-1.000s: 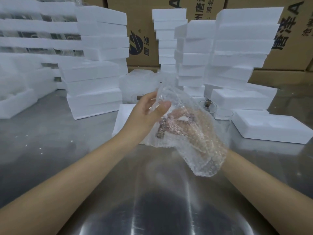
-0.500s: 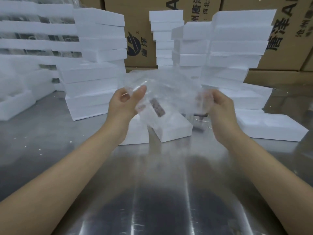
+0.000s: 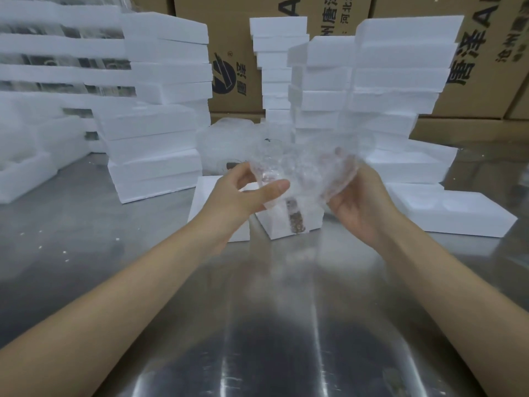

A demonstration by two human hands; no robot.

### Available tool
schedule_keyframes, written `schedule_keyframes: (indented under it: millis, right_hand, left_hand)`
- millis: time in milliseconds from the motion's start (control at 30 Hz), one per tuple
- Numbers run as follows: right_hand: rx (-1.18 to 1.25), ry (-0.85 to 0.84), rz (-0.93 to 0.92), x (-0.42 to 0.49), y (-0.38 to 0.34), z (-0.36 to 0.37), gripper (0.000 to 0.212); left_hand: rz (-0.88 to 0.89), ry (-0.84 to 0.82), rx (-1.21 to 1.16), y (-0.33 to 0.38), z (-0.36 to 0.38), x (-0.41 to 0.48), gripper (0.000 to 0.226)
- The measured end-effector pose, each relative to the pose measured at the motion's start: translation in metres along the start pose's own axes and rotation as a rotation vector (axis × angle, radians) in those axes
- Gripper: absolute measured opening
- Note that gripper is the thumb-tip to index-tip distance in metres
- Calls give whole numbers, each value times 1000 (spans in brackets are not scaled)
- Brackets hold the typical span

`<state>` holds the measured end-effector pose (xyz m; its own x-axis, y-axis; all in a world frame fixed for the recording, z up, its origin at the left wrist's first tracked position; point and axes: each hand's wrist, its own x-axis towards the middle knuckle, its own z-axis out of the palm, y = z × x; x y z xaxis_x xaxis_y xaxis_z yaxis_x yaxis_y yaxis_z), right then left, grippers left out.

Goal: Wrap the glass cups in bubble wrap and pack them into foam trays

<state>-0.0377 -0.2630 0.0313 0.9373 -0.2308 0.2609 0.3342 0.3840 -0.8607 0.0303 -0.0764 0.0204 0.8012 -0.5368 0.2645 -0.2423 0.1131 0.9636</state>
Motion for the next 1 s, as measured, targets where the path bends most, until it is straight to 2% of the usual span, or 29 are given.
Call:
schedule_keyframes:
  millis: [100,200,233,300,367,467,533,600,667,767,833,867,1000]
  right_hand:
    - [88,-59,64,-5,-4,9,26]
    - [-357,-83,-6,-9,2,12,26]
    - [-483,-62,-43,-12,6,14,22]
    - [-549,49,-81,-15,15,15,8]
    - [-514,191,-64,-14,21,15,13]
    - [-509,273,-81,-17,25,16,26]
    - [-422,222,-111,-21,24,14,37]
    - [-426,145,-188,-26,21,17,38]
    - [-464,119,-399,-25,18,20,24]
    - [-639,189,-516,-16,16,19,24]
    - [-770,196,-497,-12,14,15,11]
    - [-777,124,-464,-11,15,14,4]
    - [-664,-153,-274,-6,23,6,23]
  left_hand:
    - [52,7,76,3,-5,0,58]
    - [101,-25,179,5,-5,-1,56]
    - [121,-37,230,4,-4,-1,54]
    - [145,-70,296,1,-1,-3,51]
    - [142,-115,316,0,1,-4,52]
    - [131,-156,315,2,-2,-3,52]
    - [115,-229,286,3,-2,-4,47]
    - [84,-303,235,2,3,-6,44]
    - [33,-293,170,0,6,-6,48]
    - [-40,-229,34,1,2,-3,47]
    - [-68,-161,-84,3,0,-2,46]
    - [-74,-125,-142,3,-1,-2,46]
    - [-59,15,-183,1,-1,-1,55]
